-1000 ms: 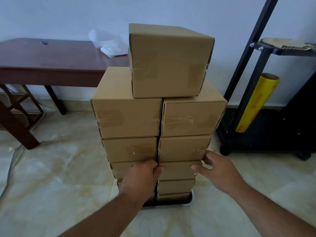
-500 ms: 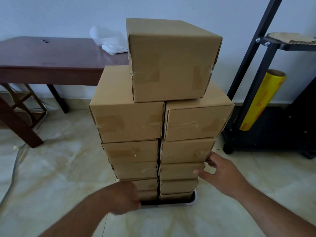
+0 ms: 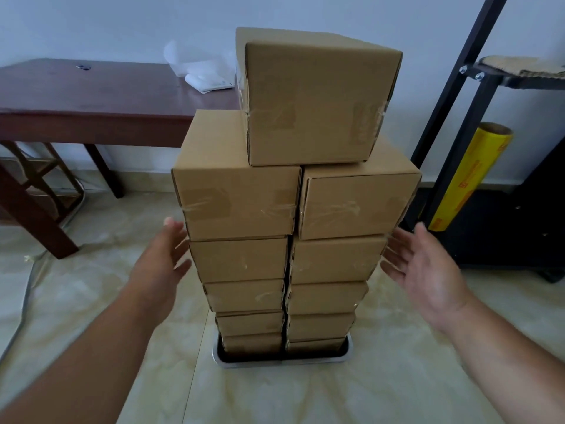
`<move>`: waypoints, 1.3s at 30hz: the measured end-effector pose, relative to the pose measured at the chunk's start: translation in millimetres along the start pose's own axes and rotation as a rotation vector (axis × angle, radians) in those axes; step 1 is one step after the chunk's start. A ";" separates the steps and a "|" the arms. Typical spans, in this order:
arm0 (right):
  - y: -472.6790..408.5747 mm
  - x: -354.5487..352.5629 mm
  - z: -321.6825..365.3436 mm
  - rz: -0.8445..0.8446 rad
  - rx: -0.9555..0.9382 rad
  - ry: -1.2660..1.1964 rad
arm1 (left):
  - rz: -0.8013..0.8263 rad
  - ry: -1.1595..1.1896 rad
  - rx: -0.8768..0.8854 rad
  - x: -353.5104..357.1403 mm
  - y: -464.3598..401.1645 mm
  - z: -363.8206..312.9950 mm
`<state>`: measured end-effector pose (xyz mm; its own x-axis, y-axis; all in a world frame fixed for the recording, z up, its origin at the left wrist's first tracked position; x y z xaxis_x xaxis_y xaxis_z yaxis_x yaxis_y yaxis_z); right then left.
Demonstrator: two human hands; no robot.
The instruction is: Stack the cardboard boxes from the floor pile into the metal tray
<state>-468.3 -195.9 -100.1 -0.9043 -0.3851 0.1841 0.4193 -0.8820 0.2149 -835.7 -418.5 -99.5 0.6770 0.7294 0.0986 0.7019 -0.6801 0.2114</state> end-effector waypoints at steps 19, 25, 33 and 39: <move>20.2 52.7 22.4 0.200 -0.015 0.005 | 0.180 -0.035 0.045 39.8 10.6 -5.3; 15.6 43.2 54.0 0.143 -0.118 -0.028 | 0.095 0.082 0.218 33.3 12.5 -54.9; 23.1 68.7 77.7 0.191 -0.180 -0.002 | 0.166 0.186 0.346 62.1 33.2 -91.4; 21.2 69.2 78.9 0.185 -0.161 0.007 | 0.161 0.160 0.329 64.5 39.3 -88.7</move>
<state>-515.7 -219.9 -7.2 -0.8140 -0.5456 0.1993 0.5605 -0.8278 0.0228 -784.1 -391.5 1.4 0.7595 0.5959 0.2611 0.6404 -0.7552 -0.1394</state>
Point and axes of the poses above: each hand's wrist, its own y-axis away from the middle knuckle, its own x-axis out of the palm, z = x × y, the point moved 9 cm from there along -y, towards the middle knuckle
